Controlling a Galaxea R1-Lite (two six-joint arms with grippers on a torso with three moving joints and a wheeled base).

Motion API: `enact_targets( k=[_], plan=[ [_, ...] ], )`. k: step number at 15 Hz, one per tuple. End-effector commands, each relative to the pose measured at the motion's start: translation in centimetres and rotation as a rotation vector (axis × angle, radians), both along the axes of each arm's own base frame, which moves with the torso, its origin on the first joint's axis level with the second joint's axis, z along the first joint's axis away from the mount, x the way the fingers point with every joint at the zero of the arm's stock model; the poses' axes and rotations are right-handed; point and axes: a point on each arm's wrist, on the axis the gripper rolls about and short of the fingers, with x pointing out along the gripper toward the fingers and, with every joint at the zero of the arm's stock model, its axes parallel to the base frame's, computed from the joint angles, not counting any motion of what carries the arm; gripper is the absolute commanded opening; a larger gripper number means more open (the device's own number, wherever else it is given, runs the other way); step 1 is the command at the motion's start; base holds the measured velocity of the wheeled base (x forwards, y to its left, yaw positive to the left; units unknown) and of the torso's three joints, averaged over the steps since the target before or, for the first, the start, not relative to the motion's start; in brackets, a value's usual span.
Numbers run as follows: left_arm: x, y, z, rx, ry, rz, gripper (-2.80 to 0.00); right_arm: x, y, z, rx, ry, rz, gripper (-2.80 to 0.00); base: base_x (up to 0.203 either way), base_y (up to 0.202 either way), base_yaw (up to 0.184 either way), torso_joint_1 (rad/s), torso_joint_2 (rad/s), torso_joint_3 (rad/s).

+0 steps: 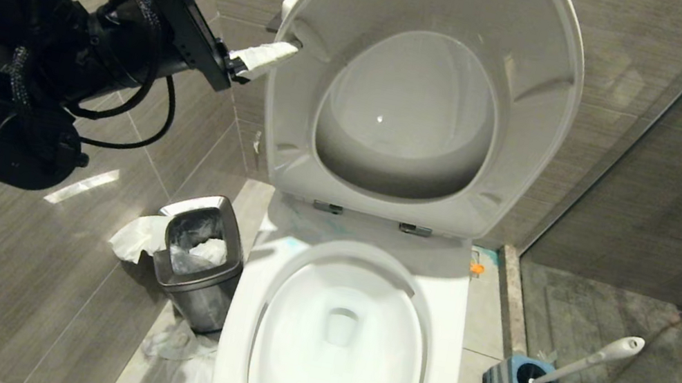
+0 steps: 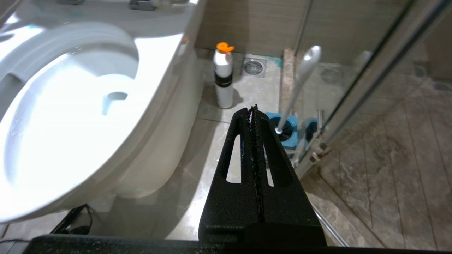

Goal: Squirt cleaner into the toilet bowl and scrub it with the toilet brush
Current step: Use the left hand to lift the toilet lid slightly

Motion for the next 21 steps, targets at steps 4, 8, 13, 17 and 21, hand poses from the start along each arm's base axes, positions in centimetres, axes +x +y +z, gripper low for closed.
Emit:
enact_targets(
  k=[4, 8, 13, 17, 21],
  plan=[
    [1.6, -1.7, -1.4, 0.033, -0.051, 0.028, 0.0, 0.0, 0.0, 0.0, 0.0, -0.001, -0.001, -2.8, 0.0, 0.0, 0.0, 0.0, 0.0, 0.0],
    [2.3, -3.5, -1.5, 0.058, -0.075, 0.09, 0.0, 0.0, 0.0, 0.0, 0.0, -0.002, 0.001, -2.8, 0.0, 0.0, 0.0, 0.0, 0.0, 0.0],
    [3.7, -5.0, -1.4, 0.095, -0.09, 0.211, 0.0, 0.0, 0.0, 0.0, 0.0, -0.001, 0.001, -2.8, 0.0, 0.0, 0.0, 0.0, 0.0, 0.0],
    [4.8, -5.3, -1.6, 0.132, -0.157, 0.294, 0.0, 0.0, 0.0, 0.0, 0.0, -0.001, 0.001, -2.8, 0.0, 0.0, 0.0, 0.0, 0.0, 0.0],
    [5.3, -5.4, -1.7, 0.171, -0.207, 0.36, 0.0, 0.0, 0.0, 0.0, 0.0, -0.001, 0.001, -2.8, 0.0, 0.0, 0.0, 0.0, 0.0, 0.0]
  ],
)
